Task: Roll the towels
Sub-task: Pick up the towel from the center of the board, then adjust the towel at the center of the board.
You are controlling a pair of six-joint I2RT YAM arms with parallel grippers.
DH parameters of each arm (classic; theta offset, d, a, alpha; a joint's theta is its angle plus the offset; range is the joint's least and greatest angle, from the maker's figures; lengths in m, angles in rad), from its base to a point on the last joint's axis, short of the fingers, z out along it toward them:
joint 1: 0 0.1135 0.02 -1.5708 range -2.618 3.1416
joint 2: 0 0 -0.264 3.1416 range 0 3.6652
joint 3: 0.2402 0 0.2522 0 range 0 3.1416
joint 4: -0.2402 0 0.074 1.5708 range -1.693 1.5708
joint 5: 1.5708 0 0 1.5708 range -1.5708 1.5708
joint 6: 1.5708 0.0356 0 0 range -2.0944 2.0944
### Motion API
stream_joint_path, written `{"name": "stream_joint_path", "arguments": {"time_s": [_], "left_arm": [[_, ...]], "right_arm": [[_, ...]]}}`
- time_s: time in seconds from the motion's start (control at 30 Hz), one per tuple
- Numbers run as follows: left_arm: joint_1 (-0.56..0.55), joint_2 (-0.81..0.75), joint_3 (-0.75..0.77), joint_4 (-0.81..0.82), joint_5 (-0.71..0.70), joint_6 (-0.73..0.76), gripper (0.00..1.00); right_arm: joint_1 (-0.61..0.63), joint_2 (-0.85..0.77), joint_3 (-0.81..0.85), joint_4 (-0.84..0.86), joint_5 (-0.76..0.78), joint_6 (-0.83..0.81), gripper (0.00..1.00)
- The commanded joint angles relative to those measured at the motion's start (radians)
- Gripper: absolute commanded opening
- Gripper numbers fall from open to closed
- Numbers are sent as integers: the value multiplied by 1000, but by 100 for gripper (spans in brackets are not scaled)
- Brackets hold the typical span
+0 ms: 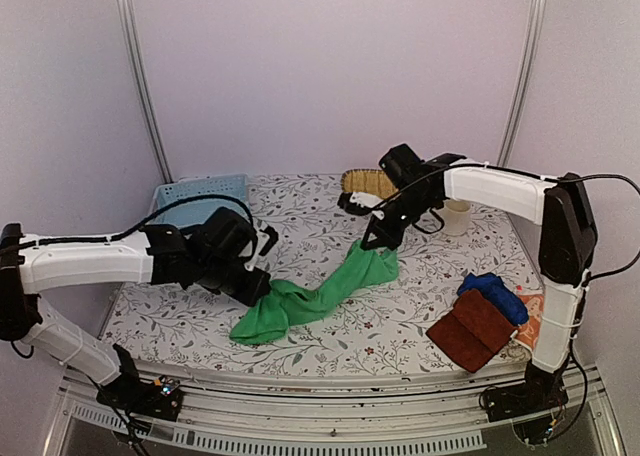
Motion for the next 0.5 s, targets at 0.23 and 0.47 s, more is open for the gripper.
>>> {"name": "stream_joint_path", "arguments": {"time_s": [0.23, 0.47], "left_arm": [[246, -99, -30, 102, 336, 126, 0], [278, -4, -13, 113, 372, 118, 0]], "right_arm": [[-135, -485, -496, 63, -192, -166, 4], [-74, -573, -704, -70, -176, -320, 29]]}}
